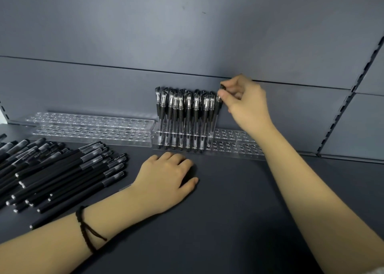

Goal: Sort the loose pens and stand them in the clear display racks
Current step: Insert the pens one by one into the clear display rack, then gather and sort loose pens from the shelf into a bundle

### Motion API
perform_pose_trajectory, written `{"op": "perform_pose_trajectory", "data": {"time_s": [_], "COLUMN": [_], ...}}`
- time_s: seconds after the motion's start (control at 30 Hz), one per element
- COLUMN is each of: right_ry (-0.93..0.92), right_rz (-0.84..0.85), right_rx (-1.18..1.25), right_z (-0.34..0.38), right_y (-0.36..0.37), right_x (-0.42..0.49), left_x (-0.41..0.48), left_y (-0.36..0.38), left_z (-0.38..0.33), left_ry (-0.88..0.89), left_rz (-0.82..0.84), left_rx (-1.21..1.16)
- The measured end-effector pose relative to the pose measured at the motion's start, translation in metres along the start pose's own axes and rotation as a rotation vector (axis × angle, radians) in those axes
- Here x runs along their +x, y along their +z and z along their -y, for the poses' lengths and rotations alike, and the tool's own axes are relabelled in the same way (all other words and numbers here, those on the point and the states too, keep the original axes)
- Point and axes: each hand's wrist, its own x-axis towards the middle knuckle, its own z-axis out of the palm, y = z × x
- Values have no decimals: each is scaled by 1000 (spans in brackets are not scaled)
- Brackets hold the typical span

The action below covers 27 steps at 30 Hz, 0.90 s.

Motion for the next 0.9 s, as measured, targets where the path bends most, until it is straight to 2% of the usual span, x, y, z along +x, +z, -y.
{"op": "perform_pose_trajectory", "data": {"time_s": [0.07, 0.13, 0.27, 0.37, 0.43, 0.53, 0.67, 0.73, 0.9], "right_ry": [25, 44, 43, -5, -47, -84, -104, -124, -132], "right_rz": [91, 109, 47, -41, -38, 97, 487, 613, 672], "right_rx": [-116, -137, -197, -146, -187, -316, -449, -507, -529], "right_z": [-6, -9, -2, 10, 21, 44, 79, 94, 132], "right_y": [5, 7, 5, 3, 4, 10, 42, 69, 133], "right_x": [-3, -5, -7, -15, -23, -34, -55, -66, -88], "left_x": [1, 1, 5, 5, -1, -21, -58, -75, -109], "left_y": [0, -2, -9, -26, -38, -51, -56, -56, -69], "left_z": [-1, -2, -2, 13, 30, 59, 113, 142, 213], "left_ry": [0, -9, -27, -83, -85, -25, -9, -47, -104], "left_rz": [2, 22, 62, -3, -78, -135, -117, -114, -83], "left_rx": [11, 44, 91, 111, 142, 203, 225, 226, 200]}}
